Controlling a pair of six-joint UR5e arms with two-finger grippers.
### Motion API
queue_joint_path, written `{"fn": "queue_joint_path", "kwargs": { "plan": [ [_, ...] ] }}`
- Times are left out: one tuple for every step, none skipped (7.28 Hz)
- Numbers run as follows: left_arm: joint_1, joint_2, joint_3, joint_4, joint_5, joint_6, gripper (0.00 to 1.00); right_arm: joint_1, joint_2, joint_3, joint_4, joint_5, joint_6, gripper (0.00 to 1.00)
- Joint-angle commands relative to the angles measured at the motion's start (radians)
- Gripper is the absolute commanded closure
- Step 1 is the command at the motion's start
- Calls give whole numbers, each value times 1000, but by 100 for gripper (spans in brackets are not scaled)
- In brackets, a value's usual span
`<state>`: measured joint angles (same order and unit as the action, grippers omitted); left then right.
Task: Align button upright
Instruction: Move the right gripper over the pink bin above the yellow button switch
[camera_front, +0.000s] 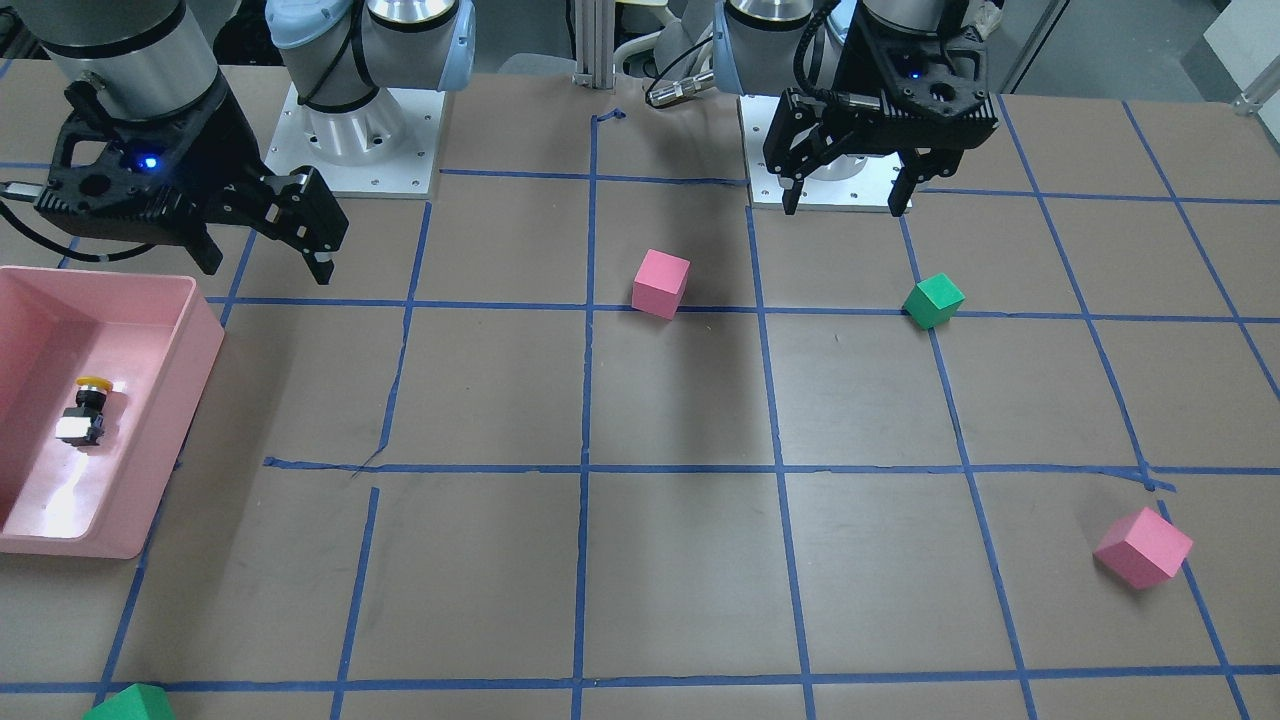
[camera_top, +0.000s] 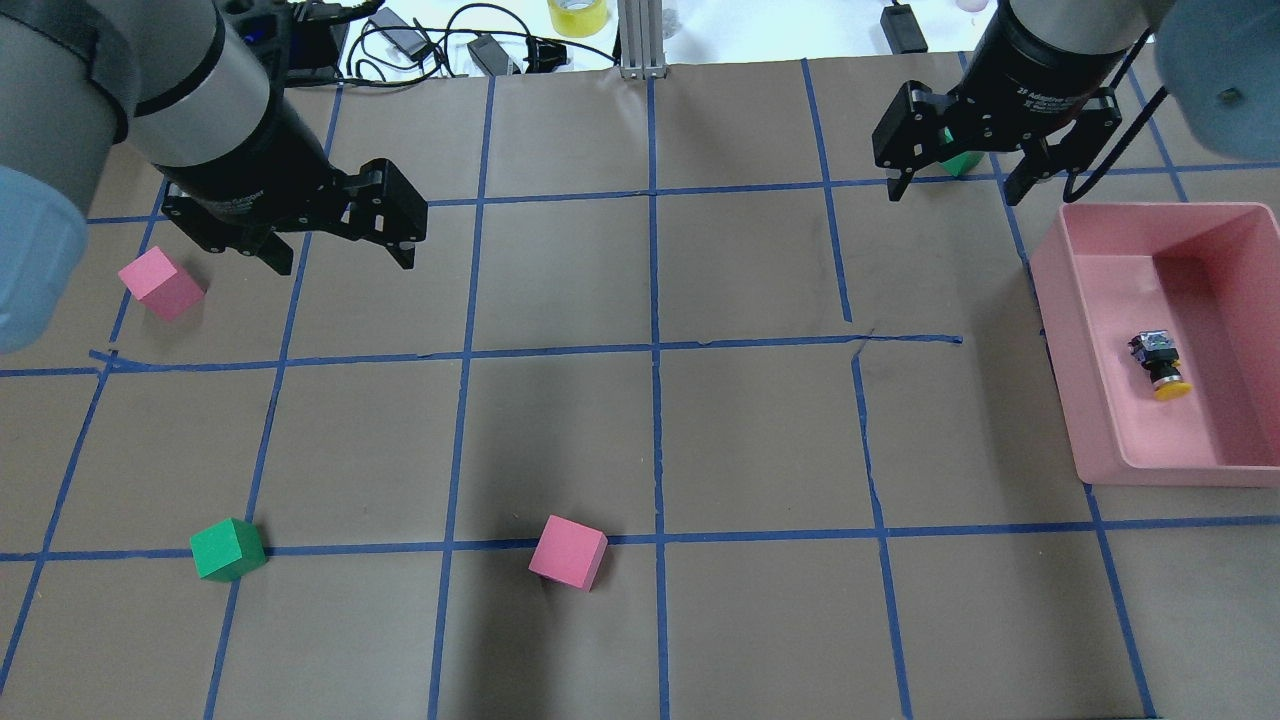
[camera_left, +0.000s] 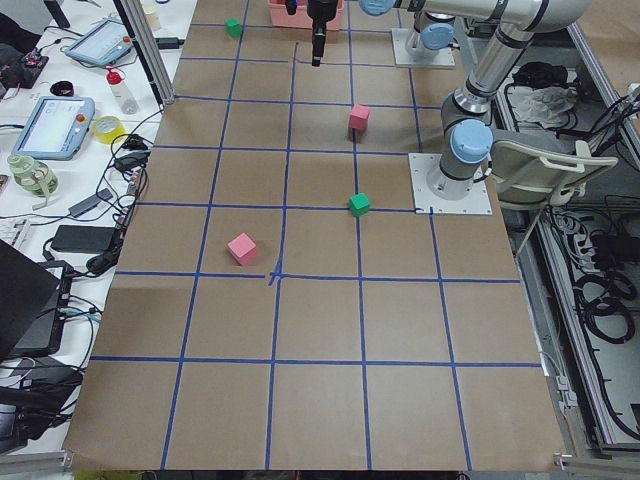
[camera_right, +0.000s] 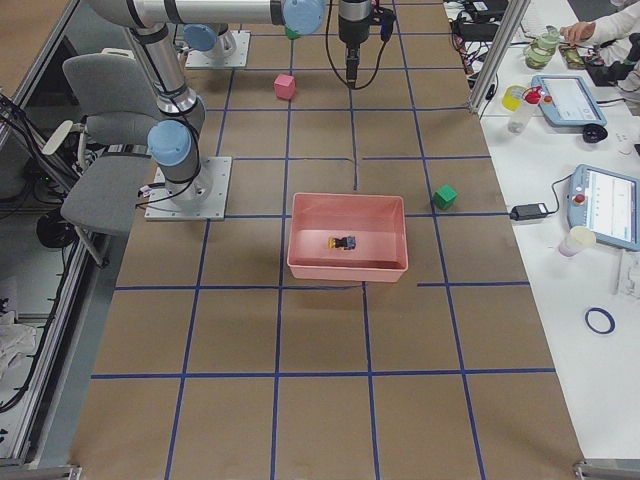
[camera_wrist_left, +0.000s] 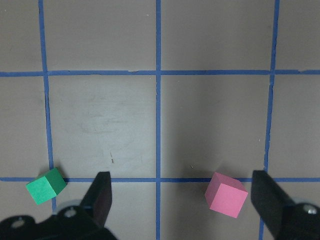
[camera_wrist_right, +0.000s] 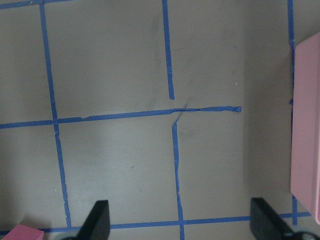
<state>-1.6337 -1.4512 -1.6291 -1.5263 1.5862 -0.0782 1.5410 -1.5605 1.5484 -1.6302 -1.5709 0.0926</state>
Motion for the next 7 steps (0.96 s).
{"fn": "queue_joint_path", "kwargs": {
  "plan": [
    [0,0,0,0,0,0,0,13,7,5,-29,-44,94,0],
    [0,0,0,0,0,0,0,14,11,5,-33,-32,92,0],
    [0,0,0,0,0,0,0,2,20,12,-37,-37,57,0],
    [0,0,0,0,0,0,0,-13,54,12,-37,-46,17,0],
    [0,0,0,0,0,0,0,-62,57,12,-40,-51,-50,0],
    [0,0,0,0,0,0,0,-164,66,13,-39,-46,-165,0],
    [0,0,0,0,0,0,0,-271,71,22,-34,-43,-219,0]
  ]
}}
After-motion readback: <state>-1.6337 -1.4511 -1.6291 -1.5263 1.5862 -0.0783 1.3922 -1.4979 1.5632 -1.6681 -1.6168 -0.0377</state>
